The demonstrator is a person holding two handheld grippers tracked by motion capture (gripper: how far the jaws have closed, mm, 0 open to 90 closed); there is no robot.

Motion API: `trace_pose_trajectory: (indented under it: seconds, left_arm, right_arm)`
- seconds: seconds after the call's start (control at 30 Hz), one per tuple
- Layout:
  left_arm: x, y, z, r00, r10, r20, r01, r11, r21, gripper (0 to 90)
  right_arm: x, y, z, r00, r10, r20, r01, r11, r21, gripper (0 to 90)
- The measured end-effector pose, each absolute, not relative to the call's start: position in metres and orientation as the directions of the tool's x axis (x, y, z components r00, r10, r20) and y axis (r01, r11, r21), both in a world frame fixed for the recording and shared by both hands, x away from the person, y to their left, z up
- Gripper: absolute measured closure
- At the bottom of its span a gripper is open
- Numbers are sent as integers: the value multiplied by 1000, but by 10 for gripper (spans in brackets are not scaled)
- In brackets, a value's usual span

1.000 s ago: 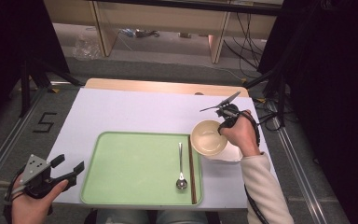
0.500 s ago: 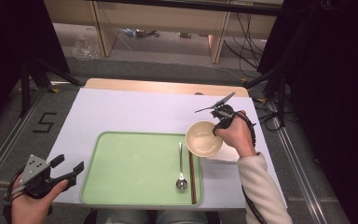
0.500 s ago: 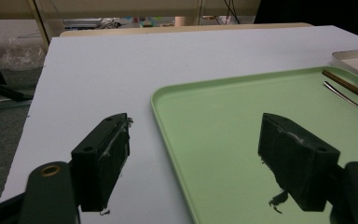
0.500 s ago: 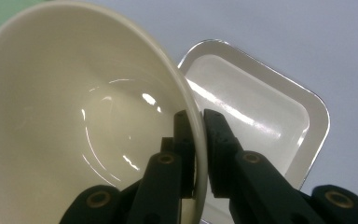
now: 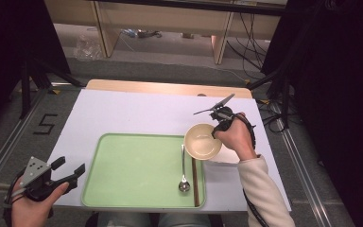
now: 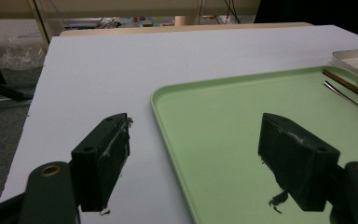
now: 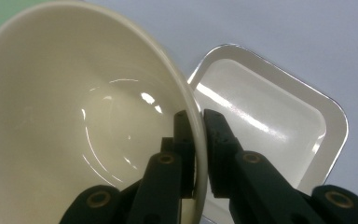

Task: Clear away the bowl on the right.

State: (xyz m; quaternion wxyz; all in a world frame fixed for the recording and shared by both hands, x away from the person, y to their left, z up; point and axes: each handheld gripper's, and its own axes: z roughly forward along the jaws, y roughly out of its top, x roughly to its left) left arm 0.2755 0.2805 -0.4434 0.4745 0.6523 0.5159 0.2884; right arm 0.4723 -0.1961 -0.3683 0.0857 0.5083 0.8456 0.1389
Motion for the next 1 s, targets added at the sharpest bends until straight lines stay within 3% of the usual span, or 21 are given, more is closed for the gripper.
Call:
trace_pose_trajectory:
  seconds: [1.0]
  left_arm:
    - [275,281,-443,302,947,-112,399,-18,917,245]
  right_arm:
    - [470,-173,-374,-485,873,52,840,449,304,848]
